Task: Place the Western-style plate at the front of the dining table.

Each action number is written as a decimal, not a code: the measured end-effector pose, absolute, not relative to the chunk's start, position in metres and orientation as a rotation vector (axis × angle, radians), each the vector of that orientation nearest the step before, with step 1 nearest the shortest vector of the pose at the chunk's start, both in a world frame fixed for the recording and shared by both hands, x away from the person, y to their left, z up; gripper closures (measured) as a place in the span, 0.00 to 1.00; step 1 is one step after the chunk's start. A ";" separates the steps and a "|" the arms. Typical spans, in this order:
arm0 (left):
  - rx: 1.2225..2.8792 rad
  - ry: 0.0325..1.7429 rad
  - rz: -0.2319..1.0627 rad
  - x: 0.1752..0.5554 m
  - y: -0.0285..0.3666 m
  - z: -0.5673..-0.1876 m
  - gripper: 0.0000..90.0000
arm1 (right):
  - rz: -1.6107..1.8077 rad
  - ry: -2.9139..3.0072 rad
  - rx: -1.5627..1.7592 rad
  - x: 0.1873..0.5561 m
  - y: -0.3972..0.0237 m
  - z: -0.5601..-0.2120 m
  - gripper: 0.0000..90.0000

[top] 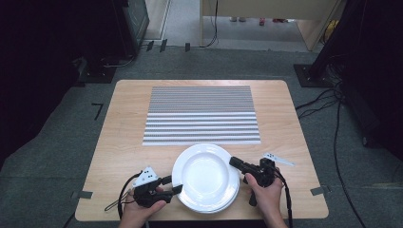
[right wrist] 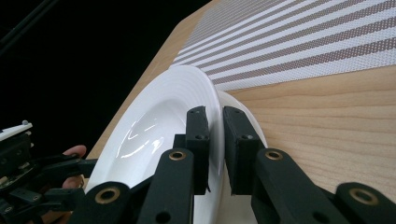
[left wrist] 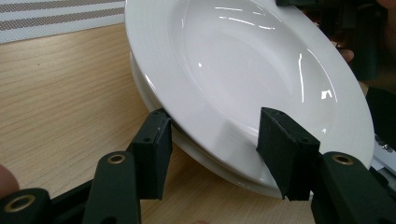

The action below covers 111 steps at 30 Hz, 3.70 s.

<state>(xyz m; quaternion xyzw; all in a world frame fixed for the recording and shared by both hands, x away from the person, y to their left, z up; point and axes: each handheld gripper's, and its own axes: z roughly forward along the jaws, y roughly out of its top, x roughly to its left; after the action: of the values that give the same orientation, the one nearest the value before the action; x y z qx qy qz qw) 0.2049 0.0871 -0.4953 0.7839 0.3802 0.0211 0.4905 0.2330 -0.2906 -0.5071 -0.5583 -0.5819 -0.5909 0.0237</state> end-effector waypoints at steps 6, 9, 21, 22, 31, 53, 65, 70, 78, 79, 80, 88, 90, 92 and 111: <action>1.896 0.940 0.067 0.205 0.086 -0.495 0.52 | -1.824 -1.812 -1.747 0.236 -0.288 -0.510 0.91; 1.879 0.965 0.063 0.206 0.086 -0.495 0.55 | -1.828 -1.814 -1.754 0.238 -0.286 -0.511 0.91; 1.843 0.989 0.108 0.204 0.088 -0.492 0.61 | -1.824 -1.829 -1.752 0.241 -0.283 -0.515 0.89; 1.839 0.988 0.106 0.204 0.089 -0.491 0.62 | -1.822 -1.829 -1.753 0.241 -0.282 -0.515 0.89; 1.813 0.984 0.102 0.203 0.093 -0.490 0.64 | -1.838 -1.826 -1.738 0.242 -0.279 -0.516 0.88; 1.742 1.023 0.085 0.194 0.108 -0.488 0.67 | -1.787 -1.910 -1.662 0.249 -0.262 -0.510 0.86; 1.701 1.065 0.054 0.195 0.112 -0.491 0.71 | -1.693 -1.924 -1.667 0.250 -0.256 -0.510 0.85; 1.693 1.063 0.069 0.196 0.112 -0.491 0.73 | -1.679 -1.923 -1.663 0.248 -0.257 -0.508 0.80; 1.689 1.069 0.086 0.196 0.113 -0.491 0.73 | -1.624 -1.883 -1.689 0.243 -0.262 -0.505 0.79; 1.689 1.070 0.088 0.196 0.113 -0.491 0.73 | -1.623 -1.878 -1.689 0.243 -0.263 -0.505 0.79; 1.689 1.070 0.090 0.196 0.113 -0.491 0.73 | -1.623 -1.871 -1.696 0.242 -0.263 -0.505 0.79; 1.685 1.075 0.078 0.196 0.113 -0.491 0.73 | -1.632 -1.886 -1.711 0.239 -0.267 -0.505 0.88; 1.681 1.076 0.071 0.197 0.113 -0.492 0.74 | -1.659 -1.854 -1.696 0.239 -0.269 -0.505 0.89; 1.682 1.080 0.067 0.197 0.114 -0.492 0.74 | -1.704 -1.817 -1.670 0.239 -0.271 -0.503 0.91; 1.675 1.109 0.046 0.199 0.117 -0.494 0.76 | -1.854 -1.686 -1.569 0.235 -0.273 -0.492 0.97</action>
<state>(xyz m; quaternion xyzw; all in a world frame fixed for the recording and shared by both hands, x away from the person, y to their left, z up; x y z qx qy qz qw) 0.1985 0.1172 -0.4944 0.7036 0.4656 0.0191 0.5364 0.2352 -0.2729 -0.4919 -0.5284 -0.5679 -0.6243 0.0925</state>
